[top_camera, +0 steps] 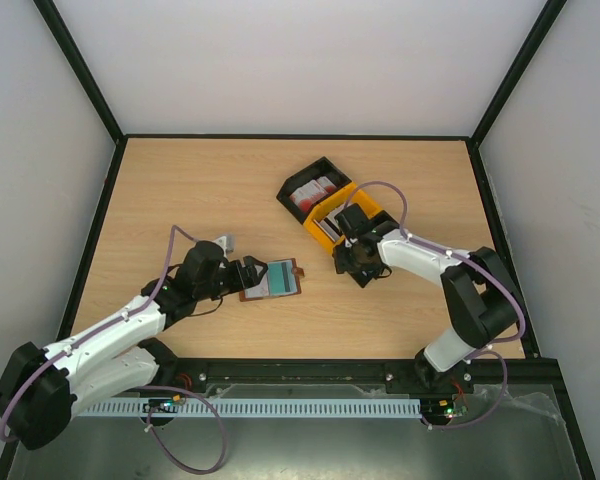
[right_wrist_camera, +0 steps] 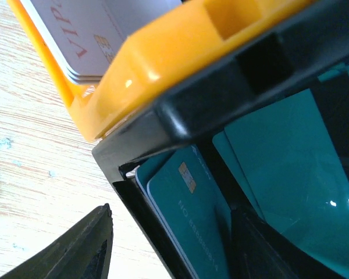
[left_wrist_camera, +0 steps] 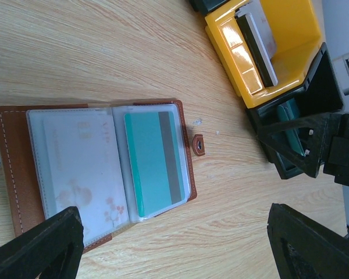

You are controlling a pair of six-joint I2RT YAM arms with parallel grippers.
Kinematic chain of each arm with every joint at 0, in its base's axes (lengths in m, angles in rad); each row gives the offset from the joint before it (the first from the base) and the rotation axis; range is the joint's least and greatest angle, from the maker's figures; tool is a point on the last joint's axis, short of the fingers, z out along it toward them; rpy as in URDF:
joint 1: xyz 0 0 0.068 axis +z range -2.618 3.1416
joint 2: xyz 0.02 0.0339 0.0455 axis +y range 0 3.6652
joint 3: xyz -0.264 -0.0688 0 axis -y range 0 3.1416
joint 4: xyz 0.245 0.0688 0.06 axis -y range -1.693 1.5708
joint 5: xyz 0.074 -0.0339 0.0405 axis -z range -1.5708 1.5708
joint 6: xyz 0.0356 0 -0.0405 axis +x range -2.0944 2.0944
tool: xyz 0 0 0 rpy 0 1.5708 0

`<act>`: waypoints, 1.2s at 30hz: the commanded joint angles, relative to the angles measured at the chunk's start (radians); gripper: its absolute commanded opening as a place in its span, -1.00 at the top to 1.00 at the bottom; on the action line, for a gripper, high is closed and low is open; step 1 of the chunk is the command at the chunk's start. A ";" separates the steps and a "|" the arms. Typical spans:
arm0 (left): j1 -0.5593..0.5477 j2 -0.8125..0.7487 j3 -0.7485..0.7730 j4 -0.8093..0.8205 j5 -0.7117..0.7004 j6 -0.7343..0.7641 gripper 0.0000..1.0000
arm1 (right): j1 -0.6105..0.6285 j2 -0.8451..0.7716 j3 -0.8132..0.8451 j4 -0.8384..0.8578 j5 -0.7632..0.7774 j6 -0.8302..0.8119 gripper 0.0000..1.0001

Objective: Put the credit cards into the card holder
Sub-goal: Pick up the credit card from the storage box.

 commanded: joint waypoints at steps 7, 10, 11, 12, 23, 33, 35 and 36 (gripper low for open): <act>0.007 0.018 -0.008 -0.006 -0.014 -0.014 -0.75 | 0.001 -0.051 -0.008 -0.014 0.005 0.017 0.12; 0.006 0.028 -0.008 0.011 0.007 -0.017 -0.74 | 0.001 -0.044 -0.009 -0.016 0.009 0.019 0.18; 0.007 0.030 -0.007 0.012 0.008 -0.018 -0.74 | 0.001 -0.045 -0.009 -0.016 0.010 0.022 0.19; 0.006 0.033 -0.005 0.011 0.008 -0.018 -0.74 | 0.001 -0.047 -0.010 -0.015 0.012 0.024 0.19; 0.005 0.032 -0.011 0.005 0.003 -0.016 -0.74 | 0.001 -0.068 -0.003 -0.032 0.034 0.039 0.24; 0.006 0.037 -0.013 0.007 0.002 -0.015 -0.75 | 0.001 -0.074 -0.002 -0.054 0.043 0.046 0.42; 0.006 0.037 -0.013 0.007 0.002 -0.015 -0.75 | 0.001 -0.083 -0.003 -0.056 0.043 0.047 0.41; 0.006 0.038 -0.014 0.007 0.002 -0.015 -0.75 | 0.001 -0.088 -0.003 -0.058 0.041 0.049 0.40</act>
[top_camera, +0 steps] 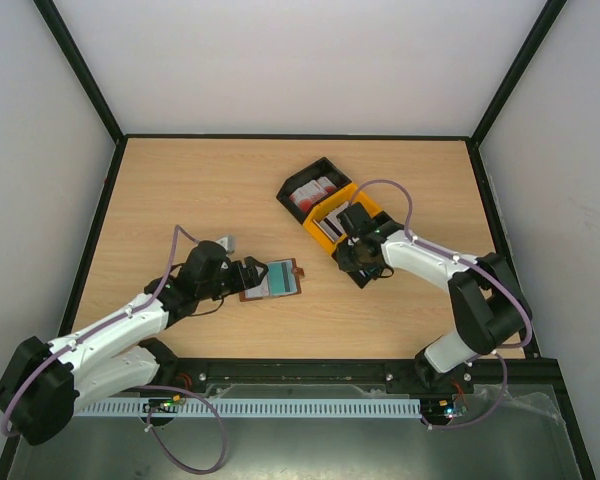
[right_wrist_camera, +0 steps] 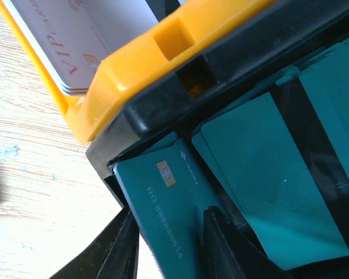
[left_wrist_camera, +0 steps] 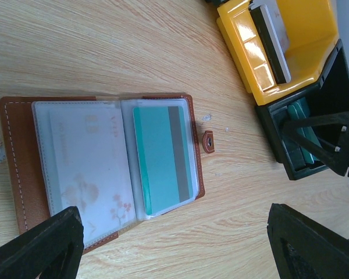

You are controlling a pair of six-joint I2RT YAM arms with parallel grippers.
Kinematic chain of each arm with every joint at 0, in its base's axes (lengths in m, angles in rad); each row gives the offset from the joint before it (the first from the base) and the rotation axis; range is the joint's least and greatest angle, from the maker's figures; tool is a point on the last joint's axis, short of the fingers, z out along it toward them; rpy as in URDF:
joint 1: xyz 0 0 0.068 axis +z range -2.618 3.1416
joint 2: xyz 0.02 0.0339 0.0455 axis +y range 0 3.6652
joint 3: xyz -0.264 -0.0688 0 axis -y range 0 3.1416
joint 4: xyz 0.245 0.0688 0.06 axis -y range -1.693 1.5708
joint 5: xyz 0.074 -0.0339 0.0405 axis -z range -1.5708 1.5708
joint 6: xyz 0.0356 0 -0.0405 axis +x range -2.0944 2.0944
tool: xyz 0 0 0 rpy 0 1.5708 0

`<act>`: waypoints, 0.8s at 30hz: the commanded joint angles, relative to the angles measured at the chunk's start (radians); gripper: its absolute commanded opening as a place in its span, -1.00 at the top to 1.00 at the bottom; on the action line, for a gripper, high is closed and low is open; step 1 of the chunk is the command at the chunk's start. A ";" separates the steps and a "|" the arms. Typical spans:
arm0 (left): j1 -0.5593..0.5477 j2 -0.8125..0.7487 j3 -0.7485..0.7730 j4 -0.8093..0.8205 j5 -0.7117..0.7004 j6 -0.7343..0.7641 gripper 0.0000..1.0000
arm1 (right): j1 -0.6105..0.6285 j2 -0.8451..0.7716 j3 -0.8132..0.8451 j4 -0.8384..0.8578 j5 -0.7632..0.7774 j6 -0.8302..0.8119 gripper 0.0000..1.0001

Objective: Put the credit cards into the card holder
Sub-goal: Pick up the credit card from the storage box.

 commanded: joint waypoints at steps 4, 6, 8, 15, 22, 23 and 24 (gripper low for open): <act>0.006 0.008 -0.014 0.007 0.000 -0.002 -0.75 | 0.001 -0.072 -0.016 -0.038 -0.012 0.011 0.37; 0.005 0.013 -0.015 0.010 -0.001 -0.002 -0.74 | 0.001 -0.077 -0.022 -0.037 -0.015 0.009 0.37; 0.006 0.017 -0.014 0.014 0.000 -0.002 -0.75 | 0.002 -0.075 -0.028 -0.035 -0.021 0.004 0.39; 0.006 0.028 -0.014 0.018 0.001 -0.002 -0.74 | 0.001 -0.076 -0.028 -0.028 0.080 0.025 0.15; 0.006 0.036 -0.011 0.021 0.001 -0.001 -0.74 | 0.001 -0.026 -0.036 -0.005 0.084 0.014 -0.03; 0.006 0.037 -0.011 0.021 0.001 -0.001 -0.74 | 0.001 -0.019 -0.039 -0.002 0.067 0.010 -0.03; 0.006 0.037 -0.011 0.022 0.001 -0.001 -0.74 | 0.001 -0.016 -0.043 0.002 0.039 0.005 -0.03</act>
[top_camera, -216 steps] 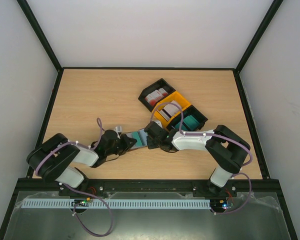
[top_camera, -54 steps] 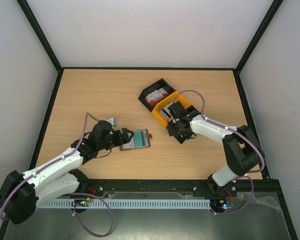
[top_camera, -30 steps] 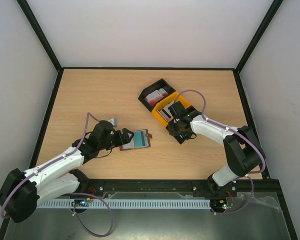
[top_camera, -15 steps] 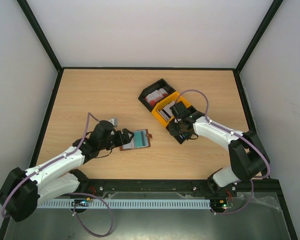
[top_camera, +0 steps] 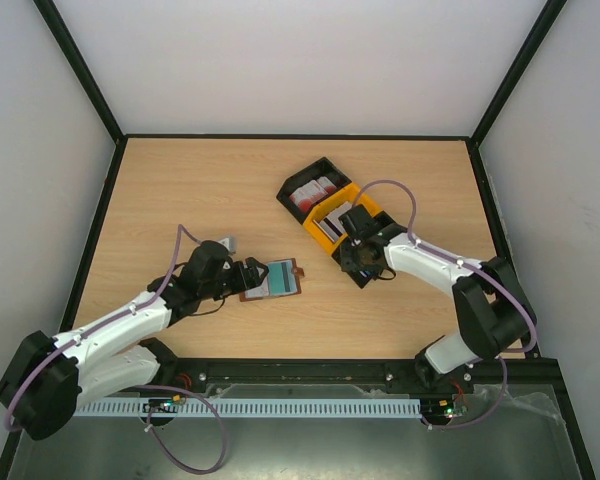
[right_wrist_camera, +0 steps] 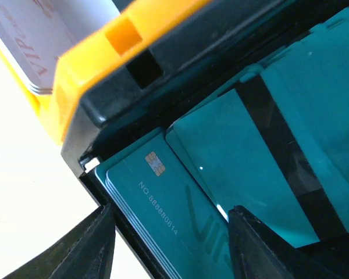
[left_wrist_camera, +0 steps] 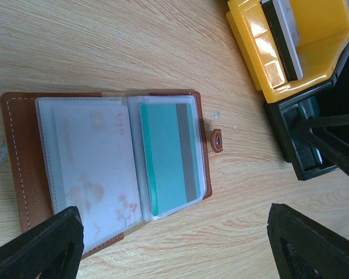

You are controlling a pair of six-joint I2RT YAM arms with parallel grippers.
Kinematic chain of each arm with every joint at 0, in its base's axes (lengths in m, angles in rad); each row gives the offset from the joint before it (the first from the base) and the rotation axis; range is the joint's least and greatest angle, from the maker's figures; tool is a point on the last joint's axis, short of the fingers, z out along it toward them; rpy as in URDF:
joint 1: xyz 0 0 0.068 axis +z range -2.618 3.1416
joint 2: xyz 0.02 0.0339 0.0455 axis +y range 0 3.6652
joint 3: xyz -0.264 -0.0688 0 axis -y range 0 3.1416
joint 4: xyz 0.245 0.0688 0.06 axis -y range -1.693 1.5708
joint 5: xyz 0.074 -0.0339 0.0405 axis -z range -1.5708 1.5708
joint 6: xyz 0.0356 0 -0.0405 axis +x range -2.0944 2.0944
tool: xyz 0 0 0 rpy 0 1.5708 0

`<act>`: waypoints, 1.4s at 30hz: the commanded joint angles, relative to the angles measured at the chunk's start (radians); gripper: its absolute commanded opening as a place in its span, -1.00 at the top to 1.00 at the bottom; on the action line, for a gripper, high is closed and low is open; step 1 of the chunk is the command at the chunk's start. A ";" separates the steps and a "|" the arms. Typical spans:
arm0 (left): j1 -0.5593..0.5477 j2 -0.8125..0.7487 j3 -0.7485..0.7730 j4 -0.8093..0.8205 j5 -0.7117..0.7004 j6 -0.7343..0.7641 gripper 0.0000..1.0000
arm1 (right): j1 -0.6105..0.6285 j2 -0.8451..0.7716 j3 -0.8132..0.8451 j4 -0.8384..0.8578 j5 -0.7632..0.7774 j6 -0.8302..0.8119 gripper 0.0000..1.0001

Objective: Put the credit cards into the card holder
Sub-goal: Pick up the credit card from the storage box.

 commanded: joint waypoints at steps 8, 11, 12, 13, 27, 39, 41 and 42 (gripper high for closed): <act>0.006 0.014 -0.010 0.018 0.003 -0.001 -0.74 | 0.001 -0.006 -0.039 0.016 -0.110 -0.036 0.05; 0.006 0.015 -0.011 0.023 0.004 0.002 -0.74 | 0.001 -0.023 -0.039 0.009 -0.109 -0.031 0.11; 0.005 0.012 -0.013 0.025 0.004 0.002 -0.74 | 0.001 -0.026 -0.040 0.006 -0.106 -0.029 0.14; 0.006 0.009 -0.014 0.026 0.006 0.002 -0.74 | 0.001 -0.031 -0.040 0.002 -0.104 -0.027 0.19; 0.006 0.004 -0.024 0.030 -0.002 -0.001 -0.74 | 0.001 -0.043 -0.032 -0.016 -0.080 -0.025 0.46; 0.005 0.016 -0.028 0.044 0.002 -0.002 -0.74 | 0.001 -0.064 -0.031 -0.036 -0.089 -0.031 0.65; 0.006 0.017 -0.029 0.044 0.002 -0.002 -0.74 | 0.001 -0.069 -0.031 -0.036 -0.091 -0.031 0.66; 0.006 0.017 -0.028 0.043 0.001 -0.002 -0.74 | 0.001 -0.072 -0.033 -0.036 -0.094 -0.034 0.66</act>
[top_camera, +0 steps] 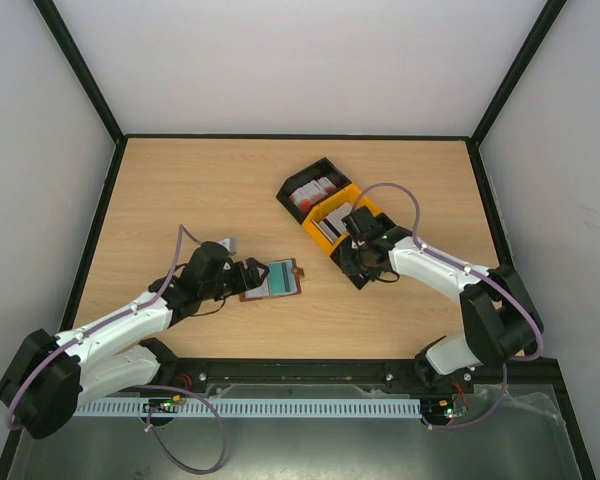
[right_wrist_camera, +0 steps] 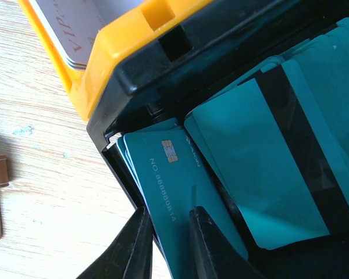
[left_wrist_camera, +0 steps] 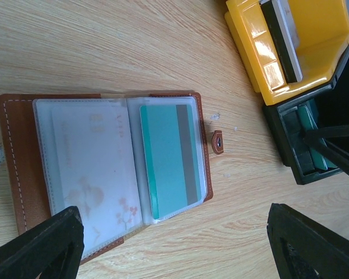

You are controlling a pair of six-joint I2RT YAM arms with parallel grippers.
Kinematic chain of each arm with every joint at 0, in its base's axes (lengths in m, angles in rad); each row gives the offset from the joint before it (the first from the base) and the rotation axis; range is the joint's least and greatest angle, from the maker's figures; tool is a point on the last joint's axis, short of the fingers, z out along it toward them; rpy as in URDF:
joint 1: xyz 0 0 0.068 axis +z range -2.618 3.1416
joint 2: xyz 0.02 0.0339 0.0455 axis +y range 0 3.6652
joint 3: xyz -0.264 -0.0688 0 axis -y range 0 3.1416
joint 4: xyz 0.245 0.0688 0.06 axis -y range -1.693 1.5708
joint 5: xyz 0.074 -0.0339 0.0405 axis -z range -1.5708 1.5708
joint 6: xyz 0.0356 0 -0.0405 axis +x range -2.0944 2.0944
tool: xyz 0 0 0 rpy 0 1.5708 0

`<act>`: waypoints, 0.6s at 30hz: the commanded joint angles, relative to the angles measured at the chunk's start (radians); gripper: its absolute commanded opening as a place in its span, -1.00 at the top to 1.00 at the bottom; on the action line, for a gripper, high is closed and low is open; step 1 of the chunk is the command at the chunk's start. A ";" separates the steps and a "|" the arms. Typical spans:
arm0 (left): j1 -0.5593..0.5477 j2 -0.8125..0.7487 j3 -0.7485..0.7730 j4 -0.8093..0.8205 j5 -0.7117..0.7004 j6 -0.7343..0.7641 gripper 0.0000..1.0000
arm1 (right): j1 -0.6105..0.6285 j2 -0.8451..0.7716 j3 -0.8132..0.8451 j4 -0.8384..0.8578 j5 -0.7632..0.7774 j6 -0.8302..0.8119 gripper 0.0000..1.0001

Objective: Put the credit cards into the card holder
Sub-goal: Pick up the credit card from the storage box.

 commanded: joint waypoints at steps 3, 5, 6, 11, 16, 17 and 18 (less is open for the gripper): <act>0.006 0.005 -0.013 0.014 0.002 -0.003 -0.74 | 0.002 -0.043 -0.006 -0.039 -0.015 -0.013 0.66; 0.006 0.004 -0.014 0.014 0.001 -0.004 -0.74 | 0.002 -0.047 -0.011 -0.037 -0.017 -0.016 0.66; 0.005 0.006 -0.014 0.014 0.001 -0.004 -0.74 | 0.002 -0.048 -0.013 -0.037 -0.019 -0.016 0.66; 0.006 0.010 -0.014 0.016 0.001 -0.002 -0.74 | 0.002 -0.048 -0.024 -0.033 -0.027 -0.020 0.68; 0.006 0.016 -0.015 0.019 0.003 -0.004 -0.74 | 0.002 -0.042 -0.036 -0.025 -0.029 -0.026 0.65; 0.006 0.017 -0.014 0.020 0.003 -0.004 -0.74 | 0.002 -0.039 -0.039 -0.023 -0.029 -0.027 0.65; 0.006 0.018 -0.014 0.020 0.003 -0.004 -0.74 | 0.002 -0.036 -0.041 -0.021 -0.031 -0.028 0.65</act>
